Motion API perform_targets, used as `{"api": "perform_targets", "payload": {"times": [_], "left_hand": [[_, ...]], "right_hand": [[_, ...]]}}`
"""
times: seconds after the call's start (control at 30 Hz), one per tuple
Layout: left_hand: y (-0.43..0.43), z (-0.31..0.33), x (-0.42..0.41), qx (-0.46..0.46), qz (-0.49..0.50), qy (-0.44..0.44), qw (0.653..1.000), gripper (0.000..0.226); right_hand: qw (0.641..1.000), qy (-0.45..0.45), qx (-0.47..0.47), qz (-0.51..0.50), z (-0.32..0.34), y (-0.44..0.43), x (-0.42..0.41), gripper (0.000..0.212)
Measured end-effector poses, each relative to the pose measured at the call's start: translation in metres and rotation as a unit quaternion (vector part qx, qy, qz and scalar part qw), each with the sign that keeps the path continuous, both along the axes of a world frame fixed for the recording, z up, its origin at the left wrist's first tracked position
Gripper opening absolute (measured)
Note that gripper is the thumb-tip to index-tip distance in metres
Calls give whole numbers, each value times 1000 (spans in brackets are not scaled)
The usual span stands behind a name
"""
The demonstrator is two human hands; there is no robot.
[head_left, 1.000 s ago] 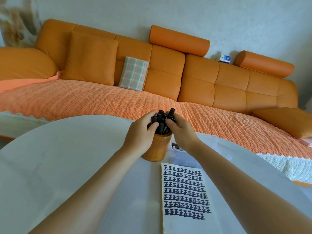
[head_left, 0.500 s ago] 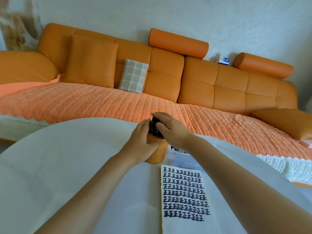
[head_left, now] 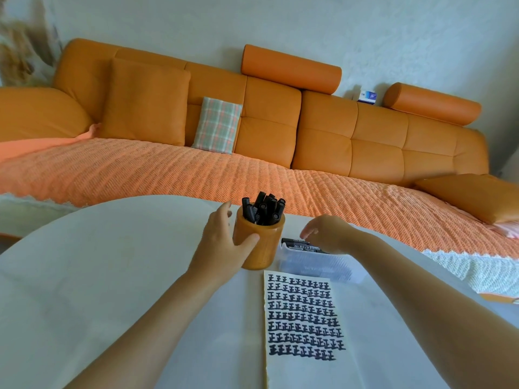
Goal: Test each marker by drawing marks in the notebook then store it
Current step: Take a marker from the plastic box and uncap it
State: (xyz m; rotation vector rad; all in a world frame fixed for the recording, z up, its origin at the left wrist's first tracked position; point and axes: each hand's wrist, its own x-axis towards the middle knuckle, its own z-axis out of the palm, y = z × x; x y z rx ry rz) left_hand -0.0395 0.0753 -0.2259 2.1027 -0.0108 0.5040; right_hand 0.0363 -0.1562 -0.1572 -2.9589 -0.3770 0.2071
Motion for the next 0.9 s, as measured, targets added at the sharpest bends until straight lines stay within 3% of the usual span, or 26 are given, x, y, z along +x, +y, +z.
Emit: {"api": "perform_targets", "payload": {"times": [0.1,0.2,0.4,0.73,0.9], "left_hand": [[4,-8,-14,40,59,12,997,42],[7,-19,-26,114,33,53,992,16],[5,-49,-35,332,-38,-55,941,24],[4,-56,-31,339,-48,-81,936,23],[3,-55,-32,346,-47,-79,934,23]], "right_hand": [[999,24,-22,3,-2,-2,6,41],[996,57,-56,25,-6,2,12,47],[988,68,-127,48,-10,8,17,47],[983,71,-157,65,-9,6,18,36],[985,14,-157,77,-10,9,14,40]]}}
